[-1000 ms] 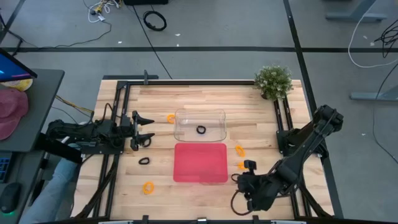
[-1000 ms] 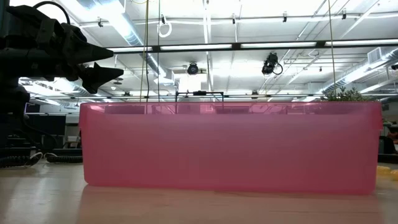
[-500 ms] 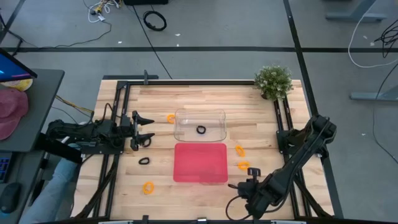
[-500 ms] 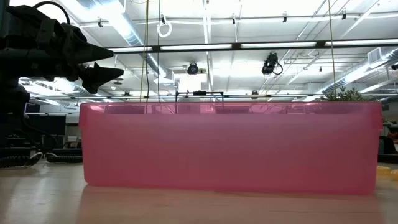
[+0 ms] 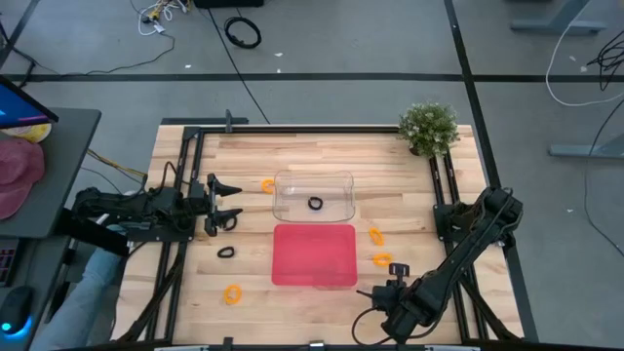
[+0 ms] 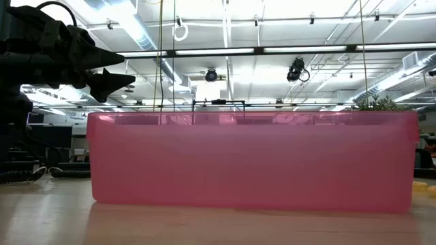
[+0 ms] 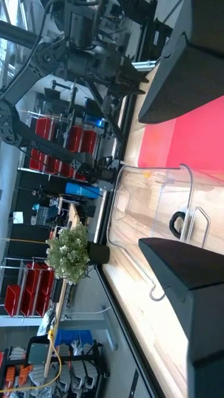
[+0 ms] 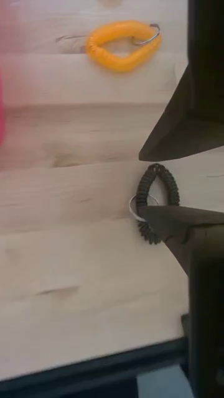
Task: Sort spring keychains
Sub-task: Put the black spring keychain into the transparent bin
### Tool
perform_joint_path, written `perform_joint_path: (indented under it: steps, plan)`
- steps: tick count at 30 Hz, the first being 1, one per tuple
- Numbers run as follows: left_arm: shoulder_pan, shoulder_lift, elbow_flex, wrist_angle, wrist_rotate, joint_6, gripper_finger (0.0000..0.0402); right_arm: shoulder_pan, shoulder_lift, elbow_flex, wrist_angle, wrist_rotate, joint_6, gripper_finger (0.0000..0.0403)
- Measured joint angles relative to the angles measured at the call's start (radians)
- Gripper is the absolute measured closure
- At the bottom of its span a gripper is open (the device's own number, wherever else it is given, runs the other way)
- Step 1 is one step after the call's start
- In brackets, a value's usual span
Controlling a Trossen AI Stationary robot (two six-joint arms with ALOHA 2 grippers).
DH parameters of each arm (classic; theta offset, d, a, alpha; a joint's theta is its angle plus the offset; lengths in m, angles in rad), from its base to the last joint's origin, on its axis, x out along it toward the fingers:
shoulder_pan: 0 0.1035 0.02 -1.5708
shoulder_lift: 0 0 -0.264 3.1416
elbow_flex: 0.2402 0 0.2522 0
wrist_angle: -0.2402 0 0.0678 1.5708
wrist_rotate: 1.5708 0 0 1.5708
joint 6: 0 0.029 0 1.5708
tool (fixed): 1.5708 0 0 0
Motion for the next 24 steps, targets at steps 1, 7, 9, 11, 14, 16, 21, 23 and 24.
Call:
perform_joint_path:
  steps: [1, 7, 9, 11, 14, 16, 21, 23, 24]
  plan:
    - [0.0, 0.0, 0.0, 0.0, 0.0, 0.0, 0.0081, 0.0, 0.009, 0.0, -0.001, 0.0, -0.001, 0.0275]
    - [0.0, 0.0, 0.0, 0.0, 0.0, 0.0, 0.0081, 0.0, 0.051, -0.016, 0.002, -0.006, -0.016, 0.0275]
    - [0.0, 0.0, 0.0, 0.0, 0.0, 0.0, 0.0081, 0.0, 0.052, -0.053, 0.014, -0.018, -0.008, 0.0275]
    - [0.0, 0.0, 0.0, 0.0, 0.0, 0.0, 0.0081, 0.0, 0.052, -0.103, 0.05, -0.041, 0.009, 0.0275]
    - [0.0, 0.0, 0.0, 0.0, 0.0, 0.0, 0.0081, 0.0, 0.044, -0.189, 0.155, -0.084, 0.025, 0.0275]
    - [0.0, 0.0, 0.0, 0.0, 0.0, 0.0, 0.0081, 0.0, 0.037, -0.241, 0.22, -0.08, 0.033, 0.0275]
    - [0.0, 0.0, 0.0, 0.0, 0.0, 0.0, 0.0081, 0.001, 0.03, -0.266, 0.22, -0.076, 0.1, 0.0305]
    - [0.0, 0.0, 0.0, -0.001, 0.0, 0.0, 0.0081, 0.003, 0.024, -0.267, 0.215, -0.079, 0.095, 0.0341]
    - [0.0, 0.0, 0.0, -0.001, 0.0, 0.0, 0.0081, 0.003, 0.017, -0.271, 0.216, -0.079, 0.081, 0.0364]
